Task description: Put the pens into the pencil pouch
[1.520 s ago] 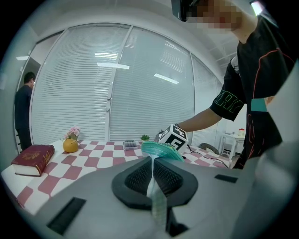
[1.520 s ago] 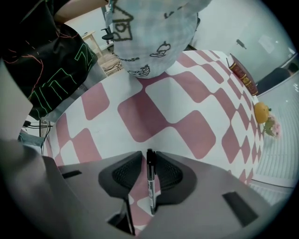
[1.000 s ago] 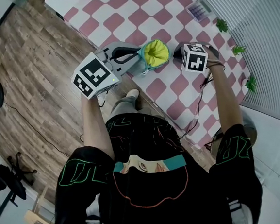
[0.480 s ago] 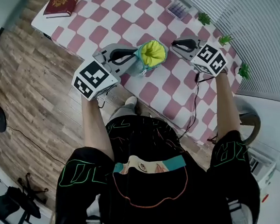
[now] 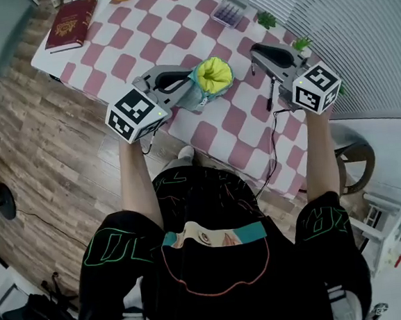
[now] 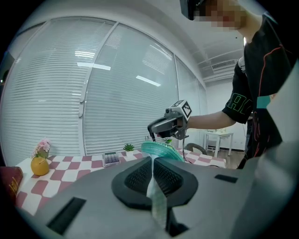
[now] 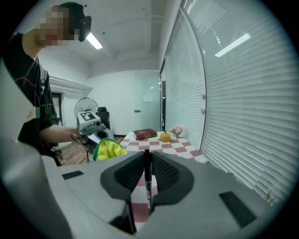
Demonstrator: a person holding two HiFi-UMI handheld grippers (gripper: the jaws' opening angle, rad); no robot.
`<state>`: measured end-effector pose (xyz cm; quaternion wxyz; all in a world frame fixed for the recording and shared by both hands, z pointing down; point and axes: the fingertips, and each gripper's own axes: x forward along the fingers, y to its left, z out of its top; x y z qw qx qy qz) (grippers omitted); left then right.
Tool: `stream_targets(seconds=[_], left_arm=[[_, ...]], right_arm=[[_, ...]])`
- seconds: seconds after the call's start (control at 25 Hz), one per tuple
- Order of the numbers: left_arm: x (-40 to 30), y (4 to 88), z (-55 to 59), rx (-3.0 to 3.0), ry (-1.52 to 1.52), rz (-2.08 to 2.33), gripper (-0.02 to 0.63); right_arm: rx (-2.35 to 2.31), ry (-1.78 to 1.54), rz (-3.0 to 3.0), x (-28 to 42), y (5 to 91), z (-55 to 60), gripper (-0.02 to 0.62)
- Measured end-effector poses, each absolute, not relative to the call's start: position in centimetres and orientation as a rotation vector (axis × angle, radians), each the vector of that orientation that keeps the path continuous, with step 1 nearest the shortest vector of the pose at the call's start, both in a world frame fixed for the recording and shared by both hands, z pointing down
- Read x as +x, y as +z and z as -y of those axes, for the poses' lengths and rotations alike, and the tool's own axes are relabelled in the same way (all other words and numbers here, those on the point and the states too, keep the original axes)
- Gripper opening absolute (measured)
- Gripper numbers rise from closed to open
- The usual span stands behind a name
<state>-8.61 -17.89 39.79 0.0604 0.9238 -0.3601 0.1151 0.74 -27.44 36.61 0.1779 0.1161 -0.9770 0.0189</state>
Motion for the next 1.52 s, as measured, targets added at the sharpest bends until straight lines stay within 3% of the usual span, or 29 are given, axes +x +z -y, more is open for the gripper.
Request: stream_targets(seconds=[0.4,0.92,1.52], left_arm=[[-5.7,40.5,19.5,2.839,0.389,0.988,0.008],[-2.4,41.3,20.3,2.872,0.417,0.873,0.008],[-1.3,40.0,20.6,2.913,0.347,0.825,0.008]], right_arm=[[0.625,0.312,3.038,4.0,28.7,26.5,0.061],[0.69,0.463,3.181,4.3,26.0,24.9,0.061],[0.696,0.434,3.027,1.5,31.5,24.6,0.061]])
